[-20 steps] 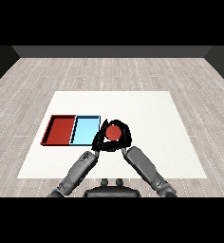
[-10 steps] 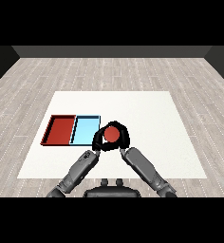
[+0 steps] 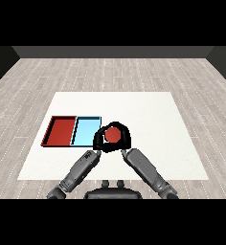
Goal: Pick the red can and put it in the red box
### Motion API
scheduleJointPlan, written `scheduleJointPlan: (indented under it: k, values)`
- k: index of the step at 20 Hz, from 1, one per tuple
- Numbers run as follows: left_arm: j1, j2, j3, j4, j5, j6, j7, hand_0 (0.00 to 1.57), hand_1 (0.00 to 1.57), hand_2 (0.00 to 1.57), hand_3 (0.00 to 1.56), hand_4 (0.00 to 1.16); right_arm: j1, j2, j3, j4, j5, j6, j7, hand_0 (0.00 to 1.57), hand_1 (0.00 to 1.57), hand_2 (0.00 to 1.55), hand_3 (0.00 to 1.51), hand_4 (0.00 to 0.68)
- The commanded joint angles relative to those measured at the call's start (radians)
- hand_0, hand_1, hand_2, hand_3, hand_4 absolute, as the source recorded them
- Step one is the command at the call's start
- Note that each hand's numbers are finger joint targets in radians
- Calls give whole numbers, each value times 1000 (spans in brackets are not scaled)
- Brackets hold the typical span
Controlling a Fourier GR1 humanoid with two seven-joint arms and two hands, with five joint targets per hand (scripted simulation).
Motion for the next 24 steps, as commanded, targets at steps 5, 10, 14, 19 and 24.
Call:
scheduleJointPlan:
  k: [5,10,14,19,24]
  values:
    - [17,-23,-50,-21,53,19,-137,1571,1571,1571,1513,1147,0,9,-10,21,89,12,125,0,0,0,0,0]
    - [63,6,30,-102,-41,-15,-46,1571,1571,1571,1501,1138,-1,9,-35,48,63,29,94,0,0,0,0,0]
    - [-40,-23,19,43,33,-15,-128,1571,1571,1571,1497,1136,53,9,-9,-11,85,8,123,0,0,0,0,0]
    - [87,2,-3,-176,-111,45,17,1571,1571,1571,1478,1135,59,9,-50,-15,88,47,124,0,0,0,0,0]
    - [-23,-23,12,-9,-28,71,-56,1571,1571,1571,1456,1132,95,-20,-161,-95,22,150,161,0,0,0,0,0]
